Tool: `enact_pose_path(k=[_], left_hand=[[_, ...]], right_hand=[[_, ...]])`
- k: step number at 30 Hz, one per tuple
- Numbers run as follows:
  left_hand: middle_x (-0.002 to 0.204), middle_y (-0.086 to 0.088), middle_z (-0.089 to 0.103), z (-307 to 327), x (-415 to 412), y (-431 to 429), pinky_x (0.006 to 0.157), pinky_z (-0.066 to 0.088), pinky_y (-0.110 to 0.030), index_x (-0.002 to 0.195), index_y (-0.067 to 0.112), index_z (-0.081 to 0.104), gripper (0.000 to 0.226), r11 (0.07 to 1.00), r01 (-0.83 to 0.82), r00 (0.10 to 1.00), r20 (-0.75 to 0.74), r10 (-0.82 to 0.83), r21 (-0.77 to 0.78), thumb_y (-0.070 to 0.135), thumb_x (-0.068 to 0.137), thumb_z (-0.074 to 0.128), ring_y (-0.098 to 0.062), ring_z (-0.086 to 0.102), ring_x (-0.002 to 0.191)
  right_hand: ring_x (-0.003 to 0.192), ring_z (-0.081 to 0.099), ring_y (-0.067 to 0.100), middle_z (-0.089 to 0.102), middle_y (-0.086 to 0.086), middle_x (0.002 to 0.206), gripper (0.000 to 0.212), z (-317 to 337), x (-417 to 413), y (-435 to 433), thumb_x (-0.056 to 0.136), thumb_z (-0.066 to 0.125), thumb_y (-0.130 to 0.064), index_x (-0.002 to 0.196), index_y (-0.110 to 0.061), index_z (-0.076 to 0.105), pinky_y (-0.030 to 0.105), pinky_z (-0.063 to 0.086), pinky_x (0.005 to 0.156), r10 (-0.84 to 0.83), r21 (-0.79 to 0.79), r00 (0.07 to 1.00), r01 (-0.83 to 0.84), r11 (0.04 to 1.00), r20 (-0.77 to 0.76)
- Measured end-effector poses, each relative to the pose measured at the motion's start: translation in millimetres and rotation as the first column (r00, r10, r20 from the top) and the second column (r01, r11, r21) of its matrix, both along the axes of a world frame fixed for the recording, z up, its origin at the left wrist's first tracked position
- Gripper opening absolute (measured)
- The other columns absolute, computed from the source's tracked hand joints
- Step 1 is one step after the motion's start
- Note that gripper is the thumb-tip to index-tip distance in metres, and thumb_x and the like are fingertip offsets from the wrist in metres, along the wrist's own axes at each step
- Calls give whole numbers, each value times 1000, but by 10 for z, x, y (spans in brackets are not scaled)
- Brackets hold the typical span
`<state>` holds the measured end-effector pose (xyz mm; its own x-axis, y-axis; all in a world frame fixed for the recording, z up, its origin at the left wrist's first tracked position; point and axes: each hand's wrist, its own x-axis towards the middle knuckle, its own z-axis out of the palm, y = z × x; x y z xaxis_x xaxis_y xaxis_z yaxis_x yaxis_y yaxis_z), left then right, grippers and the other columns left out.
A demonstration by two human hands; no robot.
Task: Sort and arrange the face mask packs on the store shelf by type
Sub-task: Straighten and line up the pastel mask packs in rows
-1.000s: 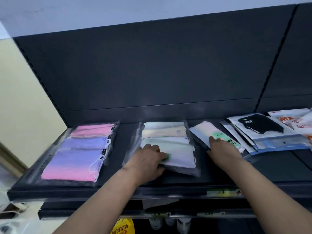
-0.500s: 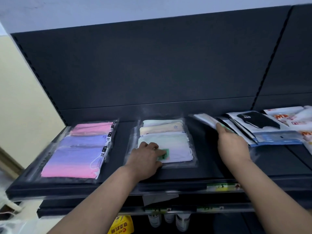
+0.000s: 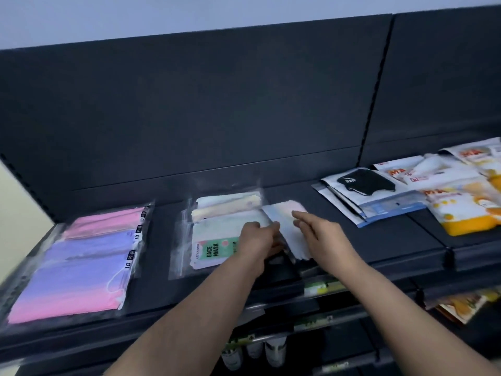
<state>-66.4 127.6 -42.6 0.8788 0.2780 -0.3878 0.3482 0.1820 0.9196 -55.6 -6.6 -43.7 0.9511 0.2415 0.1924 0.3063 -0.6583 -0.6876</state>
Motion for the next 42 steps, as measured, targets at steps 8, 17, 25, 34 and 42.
enact_pose_path(k=[8,17,25,34,42], left_hand=[[94,-17,62,123,126,64,67,60,-42,108,17,35,23,954,29,998,-64,-11,298,14,94,53,-29,64,66],[97,-20,63,8,143,-207,70,61,-42,86,6,50,9,926,219,975,-100,-197,309,-1,88,56,-31,68,72],[101,-12,69,-54,490,-642,72,56,-34,89,9,59,7,887,156,986,-21,-163,434,10,84,63,-28,68,87],[103,-9,66,530,306,607,67,46,-25,134,23,55,45,572,249,960,-118,-256,782,14,89,59,-26,60,79],[106,11,63,388,7,1283,86,48,-31,131,51,49,53,49,496,827,-455,-331,867,14,93,44,-15,57,92]], right_hand=[[141,27,30,35,2,151,41,-15,128,-150,97,42,-23,138,-30,43,49,30,109,-87,-463,995,60,884,-37],[122,38,32,48,5,135,41,-134,229,-419,95,35,-19,133,-30,44,41,38,96,-205,-603,970,89,793,-127],[119,50,29,57,3,129,37,-158,252,-861,97,43,-23,130,-34,54,33,44,96,-110,-389,990,66,919,-93],[108,59,14,65,-12,113,32,52,193,-450,93,46,-19,115,-35,64,32,50,83,122,-278,975,-67,958,188],[116,49,18,57,-5,125,33,-32,65,241,92,52,-24,124,-25,59,30,44,88,205,-291,958,-142,946,200]])
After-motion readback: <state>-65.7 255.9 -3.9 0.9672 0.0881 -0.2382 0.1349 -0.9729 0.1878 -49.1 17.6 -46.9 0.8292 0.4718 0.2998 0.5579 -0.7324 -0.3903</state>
